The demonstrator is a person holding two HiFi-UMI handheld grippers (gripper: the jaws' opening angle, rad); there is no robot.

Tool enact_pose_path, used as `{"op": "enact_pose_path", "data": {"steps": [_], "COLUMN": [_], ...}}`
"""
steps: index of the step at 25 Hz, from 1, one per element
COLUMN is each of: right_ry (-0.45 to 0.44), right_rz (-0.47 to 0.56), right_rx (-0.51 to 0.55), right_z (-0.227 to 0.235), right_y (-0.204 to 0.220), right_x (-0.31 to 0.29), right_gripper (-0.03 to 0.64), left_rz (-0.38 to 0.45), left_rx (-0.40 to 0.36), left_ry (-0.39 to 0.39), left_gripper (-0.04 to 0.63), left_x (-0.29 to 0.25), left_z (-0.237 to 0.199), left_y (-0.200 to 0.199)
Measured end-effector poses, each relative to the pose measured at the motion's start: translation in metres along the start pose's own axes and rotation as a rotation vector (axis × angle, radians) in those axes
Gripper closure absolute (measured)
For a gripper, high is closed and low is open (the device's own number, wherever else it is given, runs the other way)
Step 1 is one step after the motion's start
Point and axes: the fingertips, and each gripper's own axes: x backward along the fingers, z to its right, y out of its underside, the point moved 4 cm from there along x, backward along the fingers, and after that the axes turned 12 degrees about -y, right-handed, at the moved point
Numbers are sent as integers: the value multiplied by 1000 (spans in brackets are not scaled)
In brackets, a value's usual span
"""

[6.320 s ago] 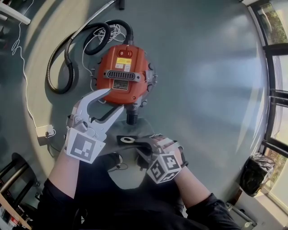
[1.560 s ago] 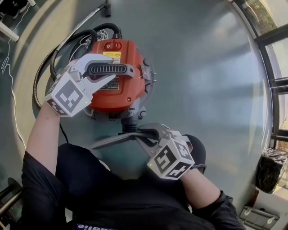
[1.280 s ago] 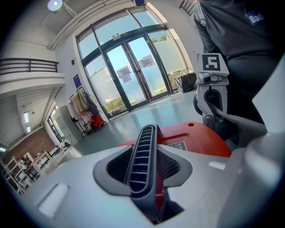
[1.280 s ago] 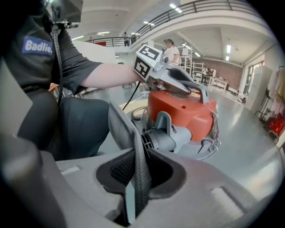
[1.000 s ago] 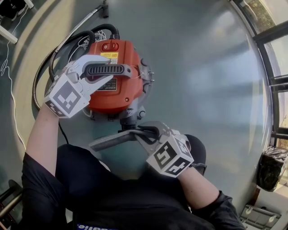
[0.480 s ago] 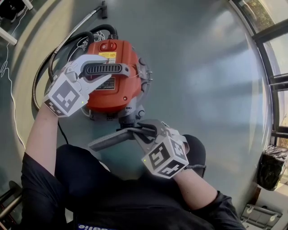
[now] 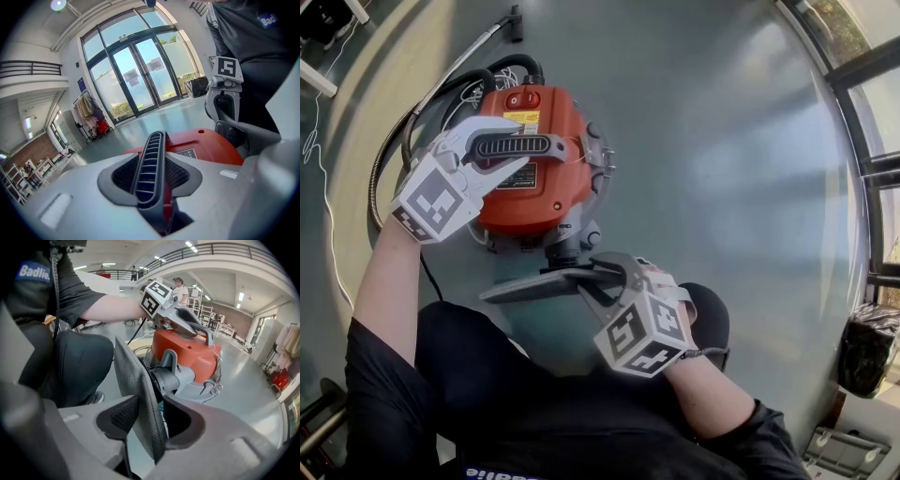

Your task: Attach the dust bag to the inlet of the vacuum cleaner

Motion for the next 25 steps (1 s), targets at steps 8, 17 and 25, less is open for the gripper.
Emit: {"op": "enact_pose_path", "data": {"steps": [8,17,25], "right_ry": [-29,-14,-56], "right_rz": [-26,20,49], "right_rx": [3,33,44], "right_z": [-9,-17,-28], "right_y": [8,-1,-17], "right_x": [8,28,41], "right_gripper": [469,469,470], "left_rz": [-12,-37,-19], "left_rx": [22,-8,-43], "left_ry": [1,-13,-19], "left_gripper": [434,412,373], "left_x": [0,3,22], "left_z": [-1,-2,-8], "left_y": [-1,0,-12]}}
